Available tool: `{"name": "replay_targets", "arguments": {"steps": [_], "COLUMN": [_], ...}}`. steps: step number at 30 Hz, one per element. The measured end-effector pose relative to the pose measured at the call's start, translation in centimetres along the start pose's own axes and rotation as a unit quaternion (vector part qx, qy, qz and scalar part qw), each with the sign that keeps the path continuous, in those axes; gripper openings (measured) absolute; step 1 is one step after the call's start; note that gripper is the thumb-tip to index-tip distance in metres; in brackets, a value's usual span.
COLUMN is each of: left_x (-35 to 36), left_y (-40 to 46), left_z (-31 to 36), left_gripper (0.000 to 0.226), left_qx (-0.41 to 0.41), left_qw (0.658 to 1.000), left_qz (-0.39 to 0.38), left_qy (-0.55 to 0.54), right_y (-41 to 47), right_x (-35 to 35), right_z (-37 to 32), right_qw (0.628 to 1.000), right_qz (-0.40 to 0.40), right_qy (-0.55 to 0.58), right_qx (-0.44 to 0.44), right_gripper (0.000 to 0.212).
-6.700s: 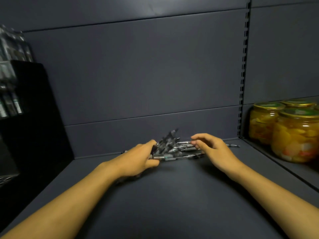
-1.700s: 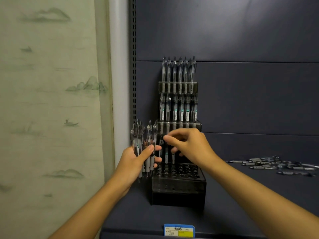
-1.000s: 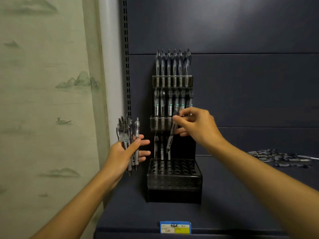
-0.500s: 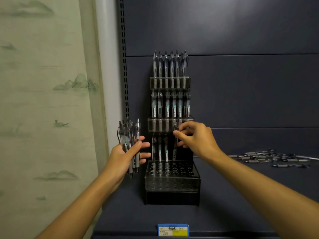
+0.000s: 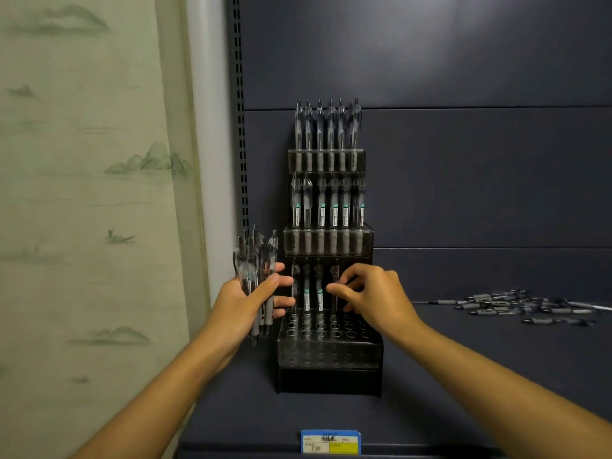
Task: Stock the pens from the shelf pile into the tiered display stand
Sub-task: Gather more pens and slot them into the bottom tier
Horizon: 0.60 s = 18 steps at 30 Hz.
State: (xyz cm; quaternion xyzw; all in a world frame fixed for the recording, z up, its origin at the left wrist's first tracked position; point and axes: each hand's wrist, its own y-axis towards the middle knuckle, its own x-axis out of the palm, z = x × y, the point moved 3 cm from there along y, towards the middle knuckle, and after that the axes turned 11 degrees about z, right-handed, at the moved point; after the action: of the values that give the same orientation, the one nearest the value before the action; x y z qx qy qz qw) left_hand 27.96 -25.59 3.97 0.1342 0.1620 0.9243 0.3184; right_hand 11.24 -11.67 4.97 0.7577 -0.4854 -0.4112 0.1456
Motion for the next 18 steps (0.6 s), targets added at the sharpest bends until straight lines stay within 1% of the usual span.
{"name": "replay_targets", "arguments": {"steps": [3, 6, 8, 12, 14, 18], "left_x": [0.1, 0.5, 1.1, 2.4, 2.9, 3.1], "left_y": [0.0, -0.1, -0.3, -0.7, -0.9, -1.3], "left_z": [0.1, 0.4, 0.7, 1.5, 1.6, 1.5], "left_gripper": [0.023, 0.025, 0.023, 0.022, 0.022, 0.025], "left_qx": [0.002, -0.001, 0.000, 0.020, 0.025, 0.020], "left_qw": [1.000, 1.000, 0.999, 0.998, 0.997, 0.995], "left_qz": [-0.004, -0.016, -0.029, -0.060, -0.079, -0.093], "left_qy": [0.002, -0.014, -0.028, -0.019, -0.008, -0.010], "right_y": [0.3, 0.9, 1.2, 1.3, 1.2, 0.9], "right_x": [-1.3, -2.1, -1.9, -1.2, -1.1, -1.0], "right_z": [-0.8, -3.2, -5.0, -7.1, -7.2, -6.9], "right_qw": [1.000, 0.998, 0.996, 0.990, 0.985, 0.978], "right_qz": [0.024, 0.029, 0.008, -0.047, -0.064, -0.069], "right_qy": [0.008, 0.047, 0.074, 0.116, 0.152, 0.196], "right_qx": [-0.002, -0.039, -0.055, -0.068, -0.056, -0.035], "right_gripper": [0.028, 0.025, 0.025, 0.024, 0.016, 0.016]}}
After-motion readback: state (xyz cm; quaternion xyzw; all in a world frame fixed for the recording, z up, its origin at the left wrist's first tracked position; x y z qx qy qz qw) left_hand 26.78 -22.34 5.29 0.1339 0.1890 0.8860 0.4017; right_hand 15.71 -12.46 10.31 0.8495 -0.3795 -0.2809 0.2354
